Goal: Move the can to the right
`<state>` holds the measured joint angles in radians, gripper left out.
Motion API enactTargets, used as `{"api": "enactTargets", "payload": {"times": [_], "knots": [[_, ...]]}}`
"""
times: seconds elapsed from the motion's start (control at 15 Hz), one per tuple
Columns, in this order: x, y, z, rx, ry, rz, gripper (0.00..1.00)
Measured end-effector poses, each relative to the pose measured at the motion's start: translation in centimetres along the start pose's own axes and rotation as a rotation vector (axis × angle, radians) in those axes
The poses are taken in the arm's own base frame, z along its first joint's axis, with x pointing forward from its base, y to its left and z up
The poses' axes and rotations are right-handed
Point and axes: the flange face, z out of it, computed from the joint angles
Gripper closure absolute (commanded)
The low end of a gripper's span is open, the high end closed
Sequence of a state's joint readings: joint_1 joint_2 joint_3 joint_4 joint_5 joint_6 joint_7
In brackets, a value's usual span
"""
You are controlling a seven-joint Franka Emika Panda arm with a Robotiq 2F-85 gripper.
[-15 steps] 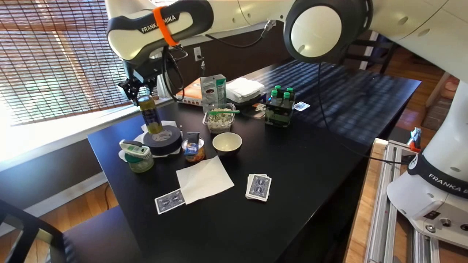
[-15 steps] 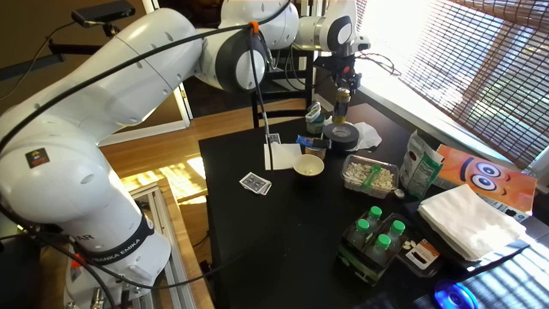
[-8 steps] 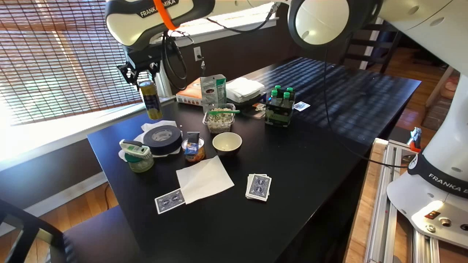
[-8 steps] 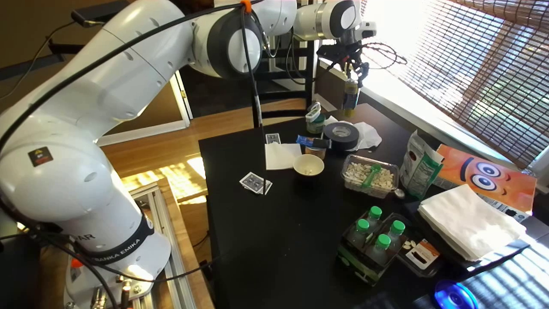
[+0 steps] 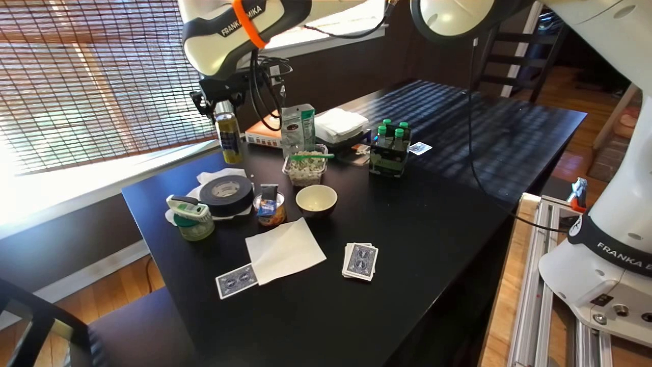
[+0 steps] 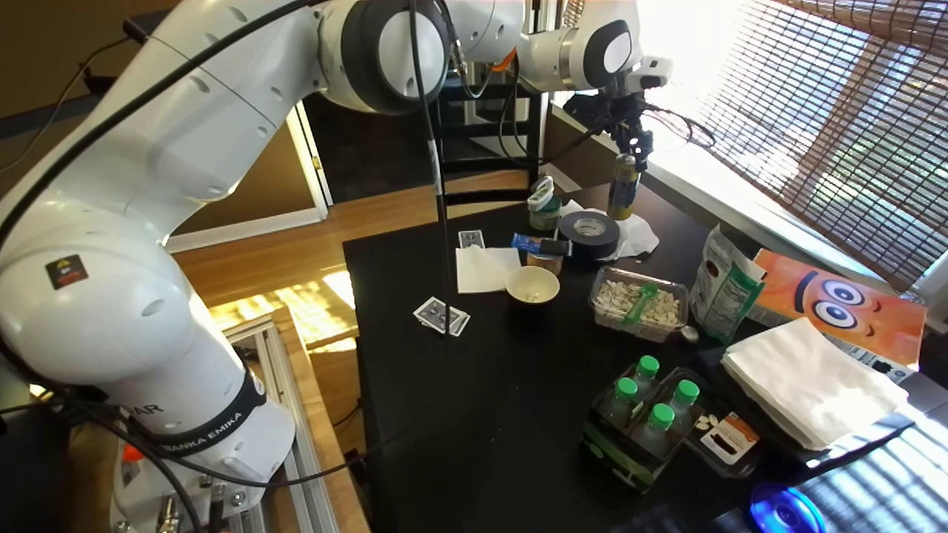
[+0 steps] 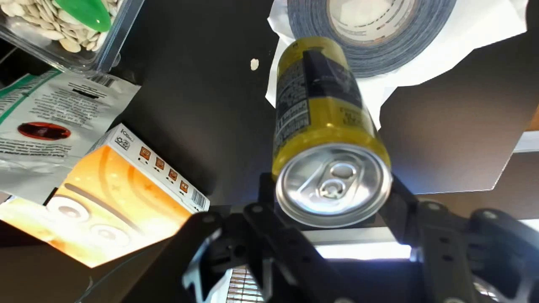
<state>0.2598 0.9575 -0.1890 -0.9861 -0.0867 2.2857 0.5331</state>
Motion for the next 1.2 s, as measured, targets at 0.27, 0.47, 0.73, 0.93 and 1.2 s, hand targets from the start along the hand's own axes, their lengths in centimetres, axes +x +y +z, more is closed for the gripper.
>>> {"api": "enactTargets", "payload": {"times": [0.27, 0.47, 0.73, 0.93, 1.2], "knots": [[-0.1, -0.3, -0.3, 0.008, -0.001, -0.001, 0.63], [-0.3, -0.1, 0.2, -0.004, -0.01, 0.002, 0.63], [0.3, 2.3, 0.7, -0.042, -0.042, 0.048, 0.63], [0.8, 4.5, -0.4, -0.053, -0.052, 0.093, 0.63], [0.1, 7.3, -2.5, -0.078, -0.084, 0.157, 0.63]]}}
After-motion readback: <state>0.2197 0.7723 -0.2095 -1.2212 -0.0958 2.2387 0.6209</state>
